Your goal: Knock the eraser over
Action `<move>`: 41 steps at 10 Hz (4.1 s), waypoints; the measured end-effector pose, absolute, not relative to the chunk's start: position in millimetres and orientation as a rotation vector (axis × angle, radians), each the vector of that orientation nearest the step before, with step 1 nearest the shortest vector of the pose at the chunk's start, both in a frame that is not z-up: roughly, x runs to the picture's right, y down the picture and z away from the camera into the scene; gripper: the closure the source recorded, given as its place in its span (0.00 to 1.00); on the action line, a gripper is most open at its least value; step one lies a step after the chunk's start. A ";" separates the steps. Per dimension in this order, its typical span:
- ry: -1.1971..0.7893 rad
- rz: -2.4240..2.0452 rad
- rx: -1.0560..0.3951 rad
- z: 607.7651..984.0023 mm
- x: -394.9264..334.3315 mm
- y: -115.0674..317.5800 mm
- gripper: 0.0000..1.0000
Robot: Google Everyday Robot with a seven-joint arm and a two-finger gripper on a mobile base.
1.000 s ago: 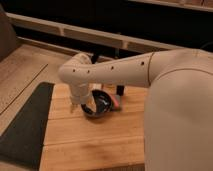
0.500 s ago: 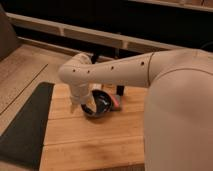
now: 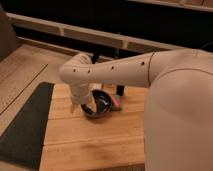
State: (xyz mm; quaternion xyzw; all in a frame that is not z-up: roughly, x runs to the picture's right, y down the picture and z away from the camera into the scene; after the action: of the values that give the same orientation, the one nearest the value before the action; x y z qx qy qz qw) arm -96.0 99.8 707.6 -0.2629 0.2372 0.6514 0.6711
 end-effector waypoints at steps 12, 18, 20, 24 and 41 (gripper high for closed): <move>0.613 1.515 -0.390 746.0 17.0 35.6 0.35; 0.511 1.435 -0.509 844.9 97.4 27.2 0.35; 0.500 1.370 -0.551 865.2 100.8 29.3 0.35; 0.506 1.375 -0.560 872.7 105.8 30.1 0.35; 0.274 1.065 -0.624 952.4 65.4 -24.3 0.35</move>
State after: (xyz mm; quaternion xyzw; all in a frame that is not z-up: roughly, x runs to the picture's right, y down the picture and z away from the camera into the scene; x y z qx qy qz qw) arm 65.4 -24.3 952.4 -0.2914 0.1278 0.4979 0.8068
